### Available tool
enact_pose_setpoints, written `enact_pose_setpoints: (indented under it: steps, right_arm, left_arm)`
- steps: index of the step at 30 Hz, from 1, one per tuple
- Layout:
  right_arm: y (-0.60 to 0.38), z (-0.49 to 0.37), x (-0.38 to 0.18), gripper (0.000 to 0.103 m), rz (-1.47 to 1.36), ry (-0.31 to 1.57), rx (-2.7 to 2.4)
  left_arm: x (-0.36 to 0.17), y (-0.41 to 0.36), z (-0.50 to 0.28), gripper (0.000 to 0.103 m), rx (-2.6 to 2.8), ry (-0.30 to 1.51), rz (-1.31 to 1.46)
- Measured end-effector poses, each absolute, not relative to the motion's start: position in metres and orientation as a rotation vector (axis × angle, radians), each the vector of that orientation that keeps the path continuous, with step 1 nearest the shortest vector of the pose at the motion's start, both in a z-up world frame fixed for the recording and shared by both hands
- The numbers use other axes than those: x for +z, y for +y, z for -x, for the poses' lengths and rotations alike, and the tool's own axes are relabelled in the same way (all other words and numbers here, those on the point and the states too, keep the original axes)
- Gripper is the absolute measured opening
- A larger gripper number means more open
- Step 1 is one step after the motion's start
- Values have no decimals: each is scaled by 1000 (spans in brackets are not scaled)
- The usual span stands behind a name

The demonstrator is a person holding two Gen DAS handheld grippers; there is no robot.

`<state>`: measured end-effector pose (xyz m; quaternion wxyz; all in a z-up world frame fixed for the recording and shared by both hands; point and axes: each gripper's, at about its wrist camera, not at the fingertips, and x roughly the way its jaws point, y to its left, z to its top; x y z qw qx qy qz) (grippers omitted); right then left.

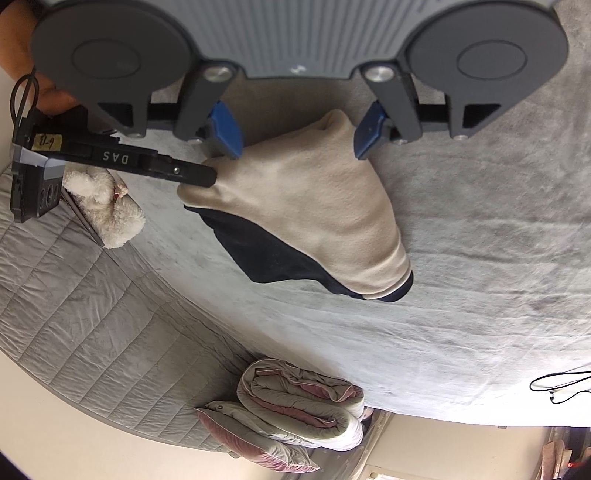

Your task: Fold clothes

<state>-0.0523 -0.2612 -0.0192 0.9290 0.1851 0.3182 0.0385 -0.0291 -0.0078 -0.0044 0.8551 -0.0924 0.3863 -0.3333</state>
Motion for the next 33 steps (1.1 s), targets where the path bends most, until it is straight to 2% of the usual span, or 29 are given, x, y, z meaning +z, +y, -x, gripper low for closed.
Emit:
enact_pose_setpoints:
  steps: [13, 26, 33]
  right_arm:
    - [-261, 46, -10, 101, -474, 646, 89]
    - [-280, 22, -17, 102, -609, 657, 100]
    - [-294, 22, -30, 102, -696, 660, 123]
  left_arm:
    - [-6, 11, 7, 78, -652, 861, 251]
    - [-26, 14, -57, 80, -624, 938, 515]
    - [-49, 2, -93, 75, -581, 997, 705]
